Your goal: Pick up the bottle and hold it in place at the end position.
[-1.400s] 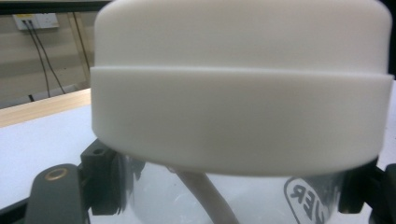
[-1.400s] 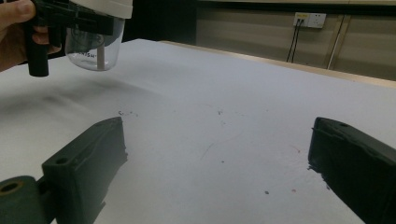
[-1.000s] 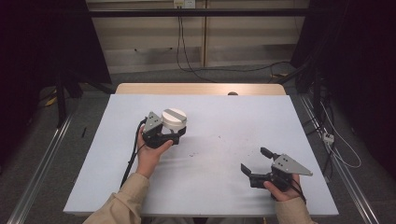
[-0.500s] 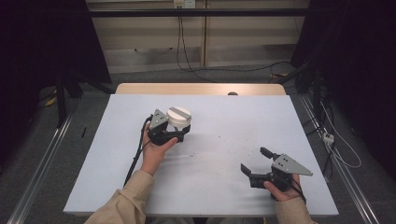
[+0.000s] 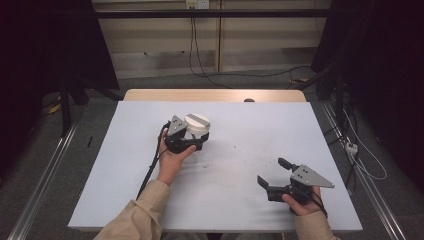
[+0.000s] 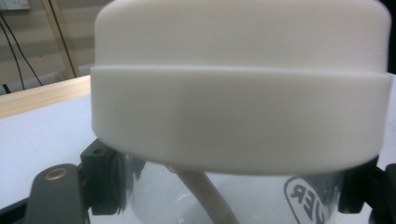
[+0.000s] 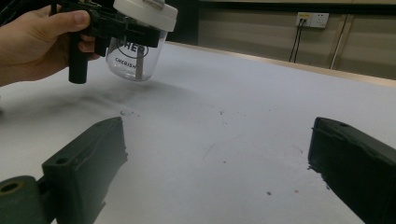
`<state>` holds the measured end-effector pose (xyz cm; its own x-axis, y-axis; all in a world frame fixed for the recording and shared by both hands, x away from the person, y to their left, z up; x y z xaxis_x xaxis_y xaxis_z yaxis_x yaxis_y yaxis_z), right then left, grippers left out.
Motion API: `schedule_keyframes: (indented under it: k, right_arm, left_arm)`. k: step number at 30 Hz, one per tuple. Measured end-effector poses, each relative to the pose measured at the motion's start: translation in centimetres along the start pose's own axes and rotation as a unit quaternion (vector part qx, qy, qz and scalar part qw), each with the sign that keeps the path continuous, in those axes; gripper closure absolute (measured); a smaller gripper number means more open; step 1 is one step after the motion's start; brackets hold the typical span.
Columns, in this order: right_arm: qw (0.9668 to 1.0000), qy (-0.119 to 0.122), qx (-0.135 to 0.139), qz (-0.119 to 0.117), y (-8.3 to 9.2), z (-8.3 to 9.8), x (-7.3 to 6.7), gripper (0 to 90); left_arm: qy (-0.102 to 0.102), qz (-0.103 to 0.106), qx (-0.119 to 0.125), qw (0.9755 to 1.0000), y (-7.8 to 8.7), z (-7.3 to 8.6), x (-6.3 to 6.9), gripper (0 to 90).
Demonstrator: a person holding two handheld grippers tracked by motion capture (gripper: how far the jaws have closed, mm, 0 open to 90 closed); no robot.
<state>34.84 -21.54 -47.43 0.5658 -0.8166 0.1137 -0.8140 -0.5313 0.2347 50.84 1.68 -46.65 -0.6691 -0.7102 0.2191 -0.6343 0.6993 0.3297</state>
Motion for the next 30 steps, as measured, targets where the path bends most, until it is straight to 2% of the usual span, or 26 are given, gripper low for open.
schedule_keyframes:
  k: [4, 6, 8, 18, 23, 30]
  right_arm:
    - [1.0, 0.0, 0.0, 0.0, 0.0, 0.0, 0.0, 3.7]
    - [1.0, 0.0, -0.001, 0.0, 0.0, 0.0, 0.0, 3.7]
    - [1.0, -0.001, -0.001, 0.0, 0.0, 0.0, 0.0, 3.7]
    - [1.0, -0.001, 0.0, -0.002, 0.0, 0.0, 0.0, 3.8]
    - [1.0, -0.001, -0.001, -0.001, 0.0, 0.0, 0.0, 3.8]
    - [1.0, -0.002, -0.001, -0.001, 0.0, 0.1, 0.0, 3.8]
  left_arm:
    - [-0.008, 0.003, 0.0, 1.0, -0.6, -0.2, 0.5, 18.5]
    - [-0.004, 0.004, -0.001, 1.0, -0.9, -0.1, 0.6, 18.5]
    - [-0.009, 0.003, -0.002, 0.9999, -1.2, -0.1, 0.7, 18.5]
    - [-0.009, 0.008, -0.004, 0.9999, -2.3, -0.3, 1.4, 18.5]
    - [-0.017, 0.009, -0.006, 0.9998, -2.7, -0.4, 1.7, 18.5]
    - [-0.012, 0.006, -0.007, 0.9999, -3.3, -0.2, 1.7, 18.6]
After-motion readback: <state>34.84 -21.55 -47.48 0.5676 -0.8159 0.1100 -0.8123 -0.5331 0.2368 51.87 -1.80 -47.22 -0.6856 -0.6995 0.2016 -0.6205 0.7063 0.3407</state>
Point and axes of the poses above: each handheld gripper's, and its own axes: y roughly backward along the jaws, z roughly out of its underside, x roughly to its right, the point moved 9 cm from there along -y, roughly forward along the jaws, and after that the axes turned 9 degrees about y, right-handed, at the moved point
